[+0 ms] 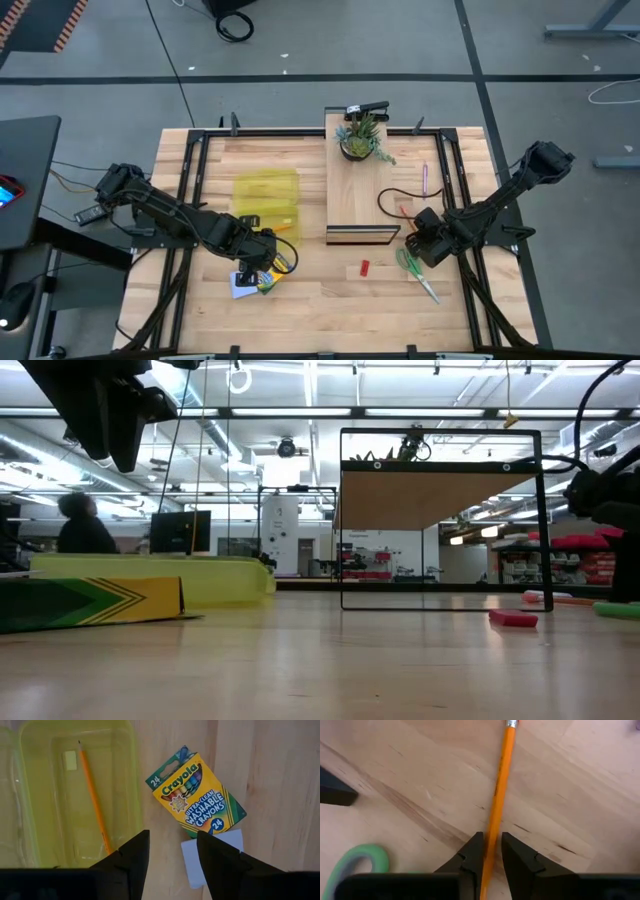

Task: Pack school essentials
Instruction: Put the orange pencil into the yellow supply box

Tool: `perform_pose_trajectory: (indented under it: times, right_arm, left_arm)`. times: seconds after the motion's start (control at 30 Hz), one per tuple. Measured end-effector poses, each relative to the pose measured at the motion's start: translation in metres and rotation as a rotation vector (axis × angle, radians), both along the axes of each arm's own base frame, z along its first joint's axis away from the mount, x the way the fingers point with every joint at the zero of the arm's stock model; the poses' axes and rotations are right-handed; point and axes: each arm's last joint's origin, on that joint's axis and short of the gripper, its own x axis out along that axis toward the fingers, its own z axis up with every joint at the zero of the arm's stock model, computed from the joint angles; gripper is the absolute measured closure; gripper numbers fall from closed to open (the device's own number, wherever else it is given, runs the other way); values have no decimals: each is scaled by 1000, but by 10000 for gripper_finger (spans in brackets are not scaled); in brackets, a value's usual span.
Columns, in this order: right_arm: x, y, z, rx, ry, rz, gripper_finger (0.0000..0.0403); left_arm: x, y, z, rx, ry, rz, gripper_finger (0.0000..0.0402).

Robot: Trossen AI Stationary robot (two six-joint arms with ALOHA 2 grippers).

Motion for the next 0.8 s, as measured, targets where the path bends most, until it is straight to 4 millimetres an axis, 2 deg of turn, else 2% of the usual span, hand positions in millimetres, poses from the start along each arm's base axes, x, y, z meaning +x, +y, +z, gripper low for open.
perform_pose_trajectory:
  times: [0.3,0.5,0.8]
  right_arm:
    - [0,1,0,14,8,-7,359]
    - [0,1,1,13,8,-7,361]
    - [2,3,12,5,48,-3,363]
  left_arm:
    - [0,0,0,1,1,0,230]
    - [0,0,0,1,1,0,230]
    - [0,0,0,1,1,-1,230]
